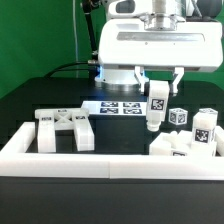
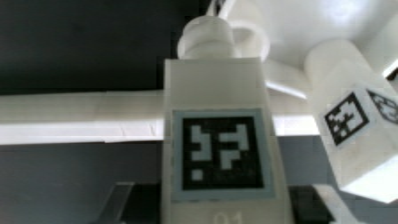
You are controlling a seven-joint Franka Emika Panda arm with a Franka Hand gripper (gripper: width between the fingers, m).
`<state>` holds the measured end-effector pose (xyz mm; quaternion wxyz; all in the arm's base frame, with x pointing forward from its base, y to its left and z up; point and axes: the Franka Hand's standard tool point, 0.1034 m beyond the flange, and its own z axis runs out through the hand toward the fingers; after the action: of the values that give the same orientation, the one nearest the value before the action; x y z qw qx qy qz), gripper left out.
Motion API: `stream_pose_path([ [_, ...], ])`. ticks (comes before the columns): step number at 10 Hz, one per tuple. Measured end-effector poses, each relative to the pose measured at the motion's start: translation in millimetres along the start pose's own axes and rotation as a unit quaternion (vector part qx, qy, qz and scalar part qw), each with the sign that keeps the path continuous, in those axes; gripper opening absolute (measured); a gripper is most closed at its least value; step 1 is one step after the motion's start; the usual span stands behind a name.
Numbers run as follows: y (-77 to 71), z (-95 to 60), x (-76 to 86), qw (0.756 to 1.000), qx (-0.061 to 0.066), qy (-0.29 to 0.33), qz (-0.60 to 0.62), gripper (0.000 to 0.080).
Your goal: Assemble chair
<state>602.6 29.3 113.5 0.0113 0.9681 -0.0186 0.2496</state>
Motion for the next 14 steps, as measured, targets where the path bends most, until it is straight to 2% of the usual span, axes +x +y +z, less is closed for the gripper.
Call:
stream_pose_path([
  [1, -7.4, 2.4, 7.6, 1.000, 0.002, 0.011, -0.006, 0.0290],
  [2, -5.6, 3.5, 5.0, 1.000, 0.001, 0.009, -0.008, 0.0291],
  [3, -2.7, 1.4, 9.1, 0.999, -0.004, 0.045, -0.009, 0.0291],
  [4, -1.5, 4.3, 5.3, 0.997, -0.009, 0.075, -0.014, 0.0290],
  [5, -5.1, 11.9, -3.5, 0.999, -0.005, 0.042, -0.015, 0.0290],
  [6, -6.0, 10.4, 3.3, 0.999, -0.005, 0.049, -0.015, 0.0290],
  [14, -11.1, 22.3, -9.3, 0.999, -0.004, 0.037, -0.021, 0.0291],
])
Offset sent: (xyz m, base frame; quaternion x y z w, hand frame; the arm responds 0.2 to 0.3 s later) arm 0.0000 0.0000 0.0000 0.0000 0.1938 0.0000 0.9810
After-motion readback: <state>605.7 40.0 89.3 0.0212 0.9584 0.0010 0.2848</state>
